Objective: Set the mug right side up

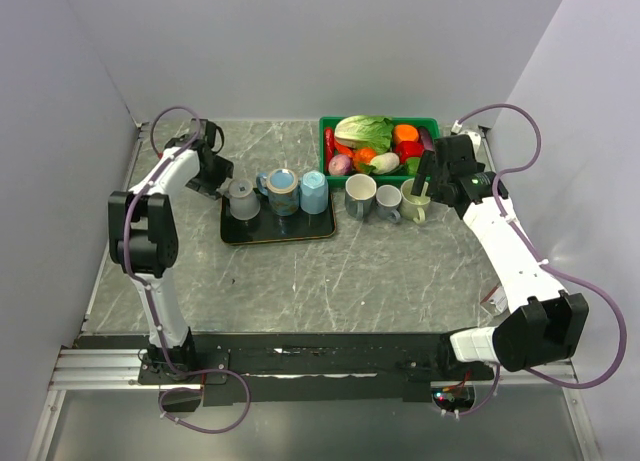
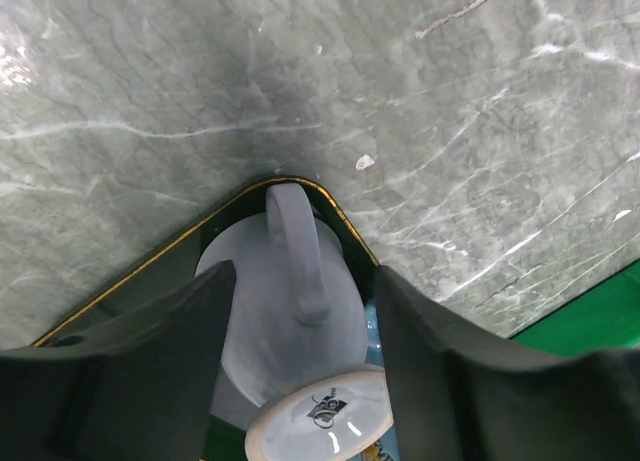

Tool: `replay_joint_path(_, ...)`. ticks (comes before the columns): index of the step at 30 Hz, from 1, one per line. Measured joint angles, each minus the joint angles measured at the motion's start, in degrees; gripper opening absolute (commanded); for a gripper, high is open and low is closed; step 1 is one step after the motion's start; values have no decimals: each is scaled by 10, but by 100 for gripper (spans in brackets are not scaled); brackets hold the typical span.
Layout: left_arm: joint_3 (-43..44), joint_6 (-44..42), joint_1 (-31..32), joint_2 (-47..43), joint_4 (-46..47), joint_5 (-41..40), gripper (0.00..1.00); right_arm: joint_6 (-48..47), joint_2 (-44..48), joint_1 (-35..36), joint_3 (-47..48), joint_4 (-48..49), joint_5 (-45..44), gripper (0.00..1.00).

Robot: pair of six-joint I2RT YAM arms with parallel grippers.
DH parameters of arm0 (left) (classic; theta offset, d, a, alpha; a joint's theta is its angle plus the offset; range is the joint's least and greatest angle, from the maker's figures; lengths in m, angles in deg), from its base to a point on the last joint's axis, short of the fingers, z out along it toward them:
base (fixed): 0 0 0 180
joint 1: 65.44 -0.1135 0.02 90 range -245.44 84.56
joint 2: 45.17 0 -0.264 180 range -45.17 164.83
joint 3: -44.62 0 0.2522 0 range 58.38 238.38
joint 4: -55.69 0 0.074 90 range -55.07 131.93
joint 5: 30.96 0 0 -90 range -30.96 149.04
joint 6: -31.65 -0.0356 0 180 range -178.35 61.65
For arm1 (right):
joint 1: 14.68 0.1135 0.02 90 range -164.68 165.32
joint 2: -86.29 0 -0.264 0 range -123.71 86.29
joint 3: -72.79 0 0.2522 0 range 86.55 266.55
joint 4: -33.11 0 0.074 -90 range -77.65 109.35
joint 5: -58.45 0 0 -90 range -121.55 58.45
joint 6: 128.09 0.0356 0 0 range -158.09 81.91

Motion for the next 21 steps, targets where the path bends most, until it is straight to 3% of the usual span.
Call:
replay_joint_path(8, 0, -4, -1, 27, 7, 27, 50, 0, 4, -1, 0, 2, 0, 92)
replay_joint_path(11, 0, -5, -3, 34, 10, 37, 42, 0, 10, -3, -1, 4, 0, 92)
replay_joint_path(17, 2, -11, -6, 43, 23, 58, 18, 0, 20, -6, -9, 9, -1, 91)
replay_joint_path(20, 2, -20, -6, 43, 26, 72, 2, 0, 21, -7, -9, 9, -1, 91)
replay_joint_path(21, 2, -22, -6, 43, 28, 75, 1, 0, 21, -7, -9, 9, -1, 91)
